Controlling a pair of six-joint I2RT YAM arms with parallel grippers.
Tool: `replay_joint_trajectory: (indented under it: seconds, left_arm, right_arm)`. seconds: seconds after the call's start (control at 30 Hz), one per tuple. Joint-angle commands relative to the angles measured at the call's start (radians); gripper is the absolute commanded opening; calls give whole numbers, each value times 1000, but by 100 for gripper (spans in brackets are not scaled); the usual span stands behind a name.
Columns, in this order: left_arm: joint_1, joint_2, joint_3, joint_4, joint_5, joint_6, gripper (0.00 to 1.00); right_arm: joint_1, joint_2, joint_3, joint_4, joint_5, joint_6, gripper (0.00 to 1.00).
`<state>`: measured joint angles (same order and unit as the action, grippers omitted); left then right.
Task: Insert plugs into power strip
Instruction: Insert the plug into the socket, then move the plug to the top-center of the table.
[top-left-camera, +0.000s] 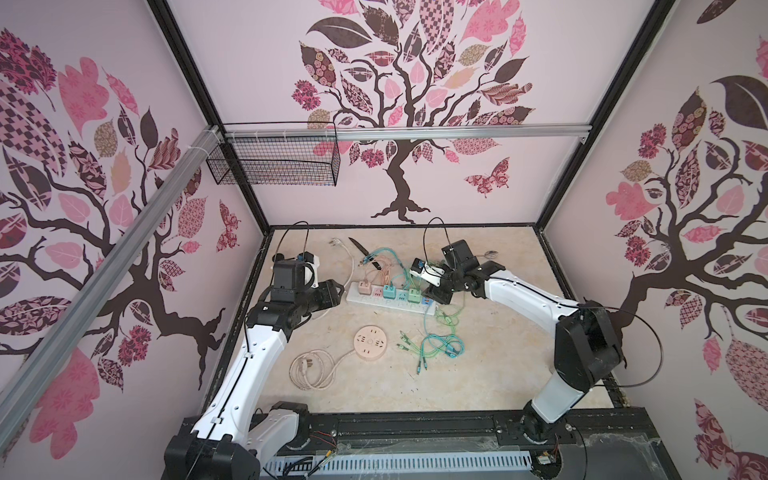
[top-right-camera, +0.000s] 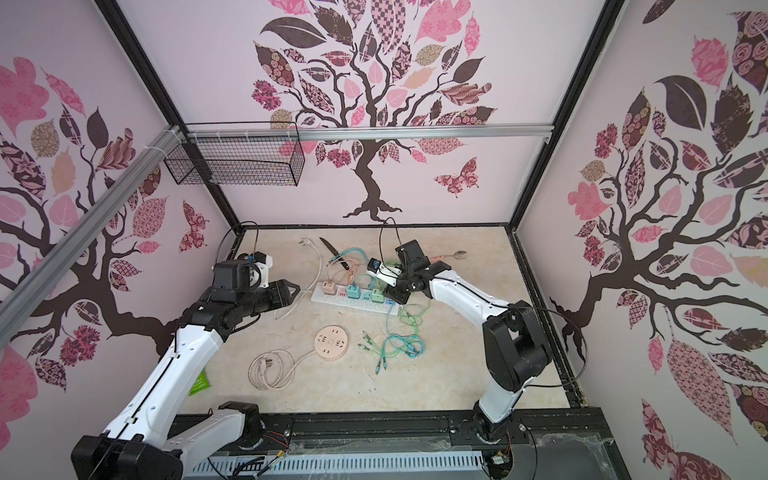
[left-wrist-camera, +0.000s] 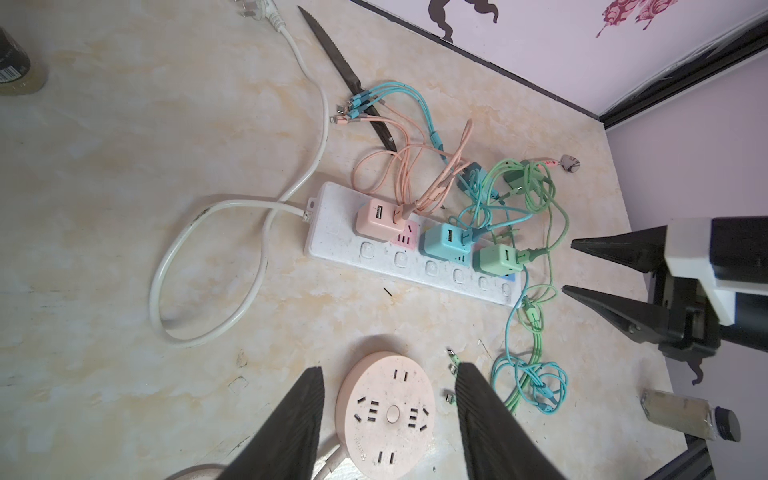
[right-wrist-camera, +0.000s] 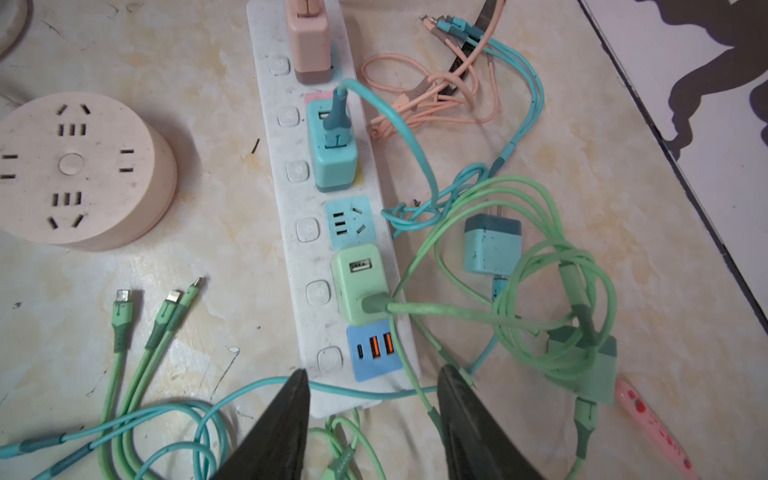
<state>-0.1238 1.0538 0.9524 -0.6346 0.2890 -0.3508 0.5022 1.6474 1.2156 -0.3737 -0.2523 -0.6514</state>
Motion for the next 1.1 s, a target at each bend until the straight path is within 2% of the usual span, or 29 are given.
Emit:
replay_joint_trajectory:
  seconds: [0.0, 0.2, 0.37, 0.47, 0.6, 0.8, 1.07]
  left_arm:
    - [4, -19, -26, -7, -7, 23, 58]
    - [4, -38, -47, 17, 3, 19, 61]
    - [4, -54, -58, 30, 26, 19, 61]
    - [4, -66, -65, 34, 40, 27, 62]
    - [4, -87, -78, 40, 38, 30, 63]
    - [4, -100, -95, 47, 38, 28, 63]
    - [3, -139, -119, 58, 37, 20, 64]
  right_arm:
    - [-13, -96, -73, 100, 32, 53, 53]
    - [-40, -161, -166, 227, 99, 112, 54]
    - [-77, -158, -215, 351, 204, 171, 53]
    - [-139, -141, -230, 417, 179, 201, 52]
    - [-193, -80, -192, 420, 161, 211, 51]
    - [-220, 48, -103, 380, 160, 187, 51]
    - [-257, 187, 16, 327, 98, 170, 50]
